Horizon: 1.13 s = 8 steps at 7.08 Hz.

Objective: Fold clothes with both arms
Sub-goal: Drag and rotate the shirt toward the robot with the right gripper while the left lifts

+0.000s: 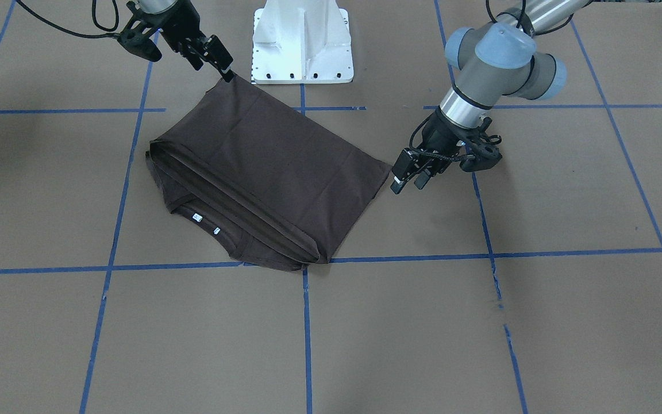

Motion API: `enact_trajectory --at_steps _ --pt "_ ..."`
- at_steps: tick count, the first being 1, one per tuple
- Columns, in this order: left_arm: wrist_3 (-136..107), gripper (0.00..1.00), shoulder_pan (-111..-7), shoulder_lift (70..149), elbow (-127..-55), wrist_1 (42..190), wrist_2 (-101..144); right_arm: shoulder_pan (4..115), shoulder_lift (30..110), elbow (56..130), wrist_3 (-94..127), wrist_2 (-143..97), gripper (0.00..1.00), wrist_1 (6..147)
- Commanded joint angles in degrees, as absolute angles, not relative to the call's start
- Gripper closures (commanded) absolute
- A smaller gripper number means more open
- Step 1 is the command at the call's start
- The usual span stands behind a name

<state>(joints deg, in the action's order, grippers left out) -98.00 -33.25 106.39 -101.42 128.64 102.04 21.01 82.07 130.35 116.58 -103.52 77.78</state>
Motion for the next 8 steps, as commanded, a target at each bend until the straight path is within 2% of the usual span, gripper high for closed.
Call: enact_trajectory --at_steps 1,5,6,7,8 --pt "-99.9 0.31 -27.1 105.1 -101.3 128.6 97.9 22.2 81.7 128.7 116.1 -100.6 0.00 77.8" --pt "-99.9 0.42 -24.5 106.4 -100.8 124.6 97.8 22.5 79.9 127.1 116.1 -100.7 0.00 77.6" --pt "-99.9 0.54 -24.5 106.5 -100.8 124.3 97.9 22.5 79.9 127.1 116.2 -100.7 0.00 77.6" --pt "-99.8 1.00 -24.5 106.6 -101.0 123.9 98.0 22.5 79.8 127.2 116.2 -100.8 0.00 77.6" --pt "-99.7 1.00 -24.5 106.6 -101.4 123.9 98.3 22.5 79.8 127.1 116.2 -100.8 0.00 77.7"
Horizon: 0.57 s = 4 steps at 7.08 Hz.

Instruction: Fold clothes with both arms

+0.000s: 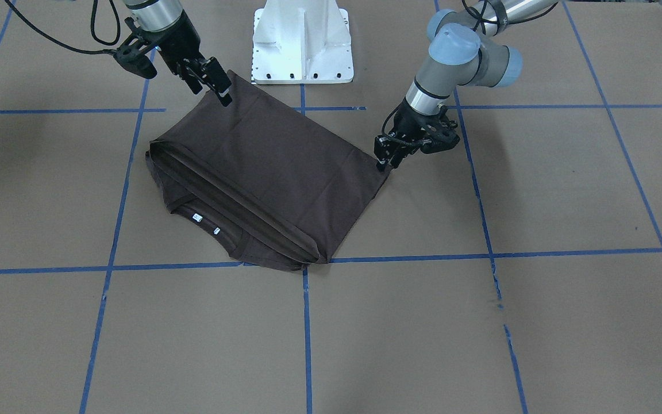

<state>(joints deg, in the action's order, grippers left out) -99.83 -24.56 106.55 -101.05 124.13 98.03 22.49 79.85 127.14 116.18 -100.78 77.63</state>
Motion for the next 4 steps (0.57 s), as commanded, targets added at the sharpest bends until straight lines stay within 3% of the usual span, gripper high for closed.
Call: enact_trajectory --at_steps 1,4 --pt "-99.6 1.00 -24.5 106.7 -101.7 123.8 98.3 22.5 80.0 127.1 116.2 -100.8 0.00 77.7" --pt "-92.8 1.00 -30.8 108.1 -103.5 116.3 97.9 22.2 79.7 126.8 116.8 -99.8 0.00 77.5"
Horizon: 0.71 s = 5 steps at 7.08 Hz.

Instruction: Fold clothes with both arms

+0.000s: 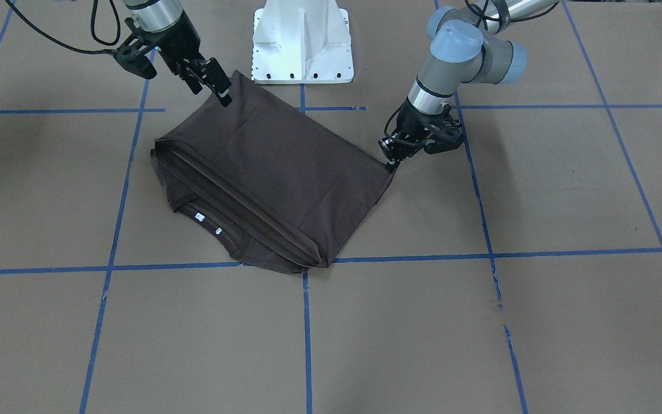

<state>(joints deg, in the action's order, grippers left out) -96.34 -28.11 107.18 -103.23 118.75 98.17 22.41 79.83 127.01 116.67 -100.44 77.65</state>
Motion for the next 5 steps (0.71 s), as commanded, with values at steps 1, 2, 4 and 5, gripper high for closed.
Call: enact_trajectory --at_steps 1,2,4,5 --pt "-92.5 1.00 -35.2 113.7 -99.7 116.0 98.1 22.1 76.8 124.1 116.9 -99.3 0.00 77.3" --pt "-92.5 1.00 -38.6 121.4 -91.3 116.5 98.2 22.1 74.9 122.5 116.9 -99.2 0.00 77.3" --pt "-90.5 1.00 -45.1 132.1 -75.7 119.9 98.0 22.2 73.6 122.5 118.4 -98.7 0.00 77.3" --pt "-89.6 1.00 -46.1 136.5 -65.3 127.9 97.8 22.4 73.5 122.5 118.4 -98.2 0.00 77.3"
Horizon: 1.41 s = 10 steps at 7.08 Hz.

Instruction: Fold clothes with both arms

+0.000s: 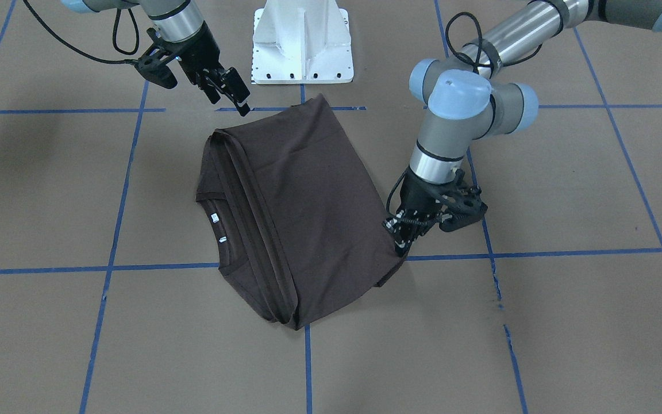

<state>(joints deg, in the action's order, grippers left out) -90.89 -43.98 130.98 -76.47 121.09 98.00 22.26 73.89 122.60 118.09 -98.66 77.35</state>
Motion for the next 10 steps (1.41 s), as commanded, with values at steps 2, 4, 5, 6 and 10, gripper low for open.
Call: enact_trajectory --at_steps 2,4,5,6,10 --pt "-89.6 0.77 -46.5 141.3 -55.5 135.6 95.7 22.2 71.7 121.5 117.9 -97.2 0.00 77.4" --pt "-90.0 0.49 -46.7 140.0 -56.3 136.1 96.0 21.8 69.4 116.8 114.8 -96.1 0.00 78.3" --pt "-89.9 0.49 -46.8 135.3 -64.1 135.6 96.5 21.8 66.9 112.1 108.7 -96.4 0.00 78.3" --pt "-89.9 0.49 -46.8 129.6 -71.7 135.4 100.1 21.5 64.4 108.0 102.3 -96.4 0.00 78.5" --pt "-92.3 0.49 -46.5 128.1 -73.1 135.9 101.7 20.5 56.3 99.2 74.7 -95.8 0.00 84.5"
